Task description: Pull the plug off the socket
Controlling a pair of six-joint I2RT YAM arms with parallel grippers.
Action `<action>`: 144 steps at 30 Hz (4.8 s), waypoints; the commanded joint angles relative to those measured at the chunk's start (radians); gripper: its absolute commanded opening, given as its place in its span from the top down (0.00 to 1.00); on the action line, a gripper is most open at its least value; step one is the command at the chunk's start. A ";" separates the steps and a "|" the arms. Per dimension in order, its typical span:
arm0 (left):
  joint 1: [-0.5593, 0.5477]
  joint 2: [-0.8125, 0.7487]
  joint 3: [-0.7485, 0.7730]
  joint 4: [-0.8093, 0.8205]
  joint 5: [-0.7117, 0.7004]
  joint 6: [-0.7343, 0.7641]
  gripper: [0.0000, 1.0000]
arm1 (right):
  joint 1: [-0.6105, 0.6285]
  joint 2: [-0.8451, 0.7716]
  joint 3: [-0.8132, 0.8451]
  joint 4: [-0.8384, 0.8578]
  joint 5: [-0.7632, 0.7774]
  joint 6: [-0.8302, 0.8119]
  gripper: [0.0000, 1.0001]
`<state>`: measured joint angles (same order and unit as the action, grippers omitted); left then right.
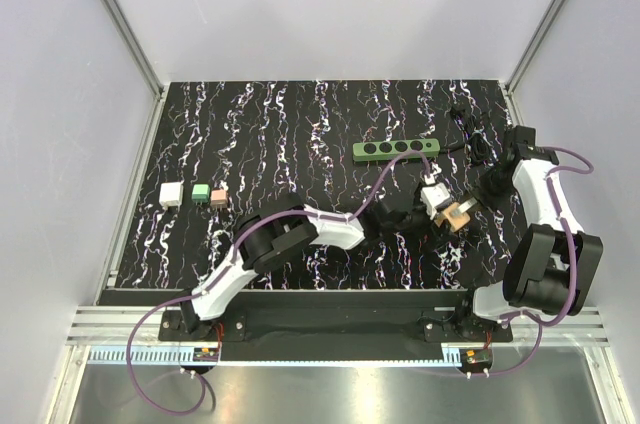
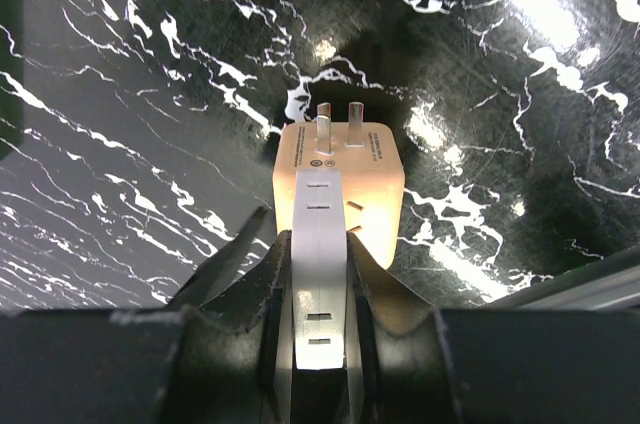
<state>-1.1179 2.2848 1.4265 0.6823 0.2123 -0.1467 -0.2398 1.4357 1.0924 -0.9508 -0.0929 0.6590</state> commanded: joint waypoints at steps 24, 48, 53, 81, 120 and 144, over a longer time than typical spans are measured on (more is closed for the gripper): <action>-0.037 0.105 0.160 0.022 -0.083 0.141 0.58 | 0.008 -0.057 -0.006 -0.052 -0.090 0.033 1.00; -0.037 0.176 0.201 0.023 -0.157 0.151 1.00 | 0.008 -0.095 0.145 -0.137 0.050 0.016 1.00; -0.033 0.177 0.206 0.020 -0.149 0.151 1.00 | 0.008 -0.090 0.185 -0.154 0.021 0.025 1.00; -0.066 0.170 0.242 -0.069 -0.128 0.228 1.00 | 0.008 -0.089 0.227 -0.209 0.056 -0.019 1.00; 0.020 -0.406 -0.202 0.086 -0.016 0.170 0.07 | 0.008 -0.100 0.115 -0.100 0.024 -0.052 1.00; 0.489 -1.028 -0.688 -0.007 -0.241 0.193 0.04 | 0.624 0.191 0.188 0.535 -0.277 -0.055 1.00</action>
<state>-0.6724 1.3659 0.7769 0.6472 0.0822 -0.0048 0.2878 1.5463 1.2179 -0.6476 -0.2661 0.5800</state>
